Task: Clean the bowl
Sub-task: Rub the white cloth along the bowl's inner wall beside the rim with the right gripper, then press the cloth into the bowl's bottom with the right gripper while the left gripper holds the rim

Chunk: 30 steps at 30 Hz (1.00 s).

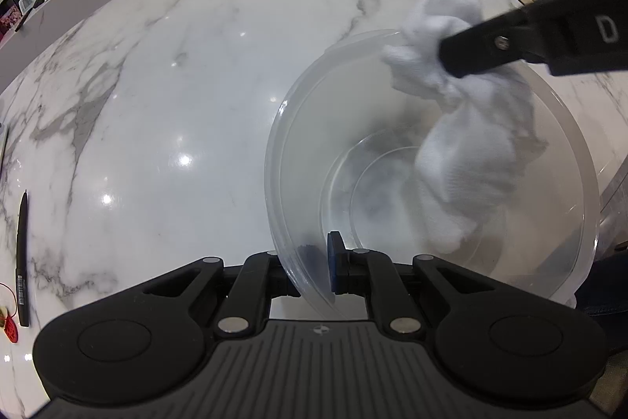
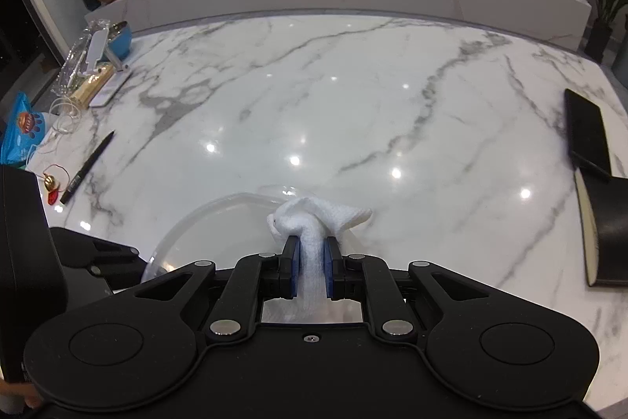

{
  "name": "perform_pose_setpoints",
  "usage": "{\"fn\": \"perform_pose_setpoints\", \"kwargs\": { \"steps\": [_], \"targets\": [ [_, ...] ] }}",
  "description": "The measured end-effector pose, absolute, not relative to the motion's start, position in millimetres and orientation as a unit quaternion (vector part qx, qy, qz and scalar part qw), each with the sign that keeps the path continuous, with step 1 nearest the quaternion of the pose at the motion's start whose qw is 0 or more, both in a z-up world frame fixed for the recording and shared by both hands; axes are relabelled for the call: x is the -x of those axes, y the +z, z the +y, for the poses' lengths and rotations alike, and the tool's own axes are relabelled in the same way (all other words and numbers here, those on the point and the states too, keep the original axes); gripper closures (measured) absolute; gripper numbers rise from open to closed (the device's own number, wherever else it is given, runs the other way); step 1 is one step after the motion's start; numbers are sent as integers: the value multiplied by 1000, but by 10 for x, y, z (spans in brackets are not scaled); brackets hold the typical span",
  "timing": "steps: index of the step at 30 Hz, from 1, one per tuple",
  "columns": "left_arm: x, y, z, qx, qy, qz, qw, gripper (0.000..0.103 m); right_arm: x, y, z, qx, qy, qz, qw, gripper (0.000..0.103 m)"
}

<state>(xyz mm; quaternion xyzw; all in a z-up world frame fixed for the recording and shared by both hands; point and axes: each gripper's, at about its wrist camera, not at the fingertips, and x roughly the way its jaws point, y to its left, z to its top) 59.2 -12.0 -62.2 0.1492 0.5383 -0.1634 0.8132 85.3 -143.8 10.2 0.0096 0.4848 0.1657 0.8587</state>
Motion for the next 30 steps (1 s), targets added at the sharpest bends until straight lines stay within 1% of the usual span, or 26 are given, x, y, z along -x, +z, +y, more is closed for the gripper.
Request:
{"fn": "perform_pose_setpoints", "kwargs": {
  "steps": [6, 18, 30],
  "targets": [
    [-591, -613, -157, -145, -159, 539, 814, 94, -911, 97, -1363, -25, 187, 484, 854, 92],
    [-593, -594, -213, -141, -155, 541, 815, 94, -1068, -16, -1371, -103, 237, 505, 824, 92],
    [-576, -580, -222, -143, -155, 539, 815, 93, -1054, -60, -1280, -130, 271, 515, 803, 92]
  ]
}}
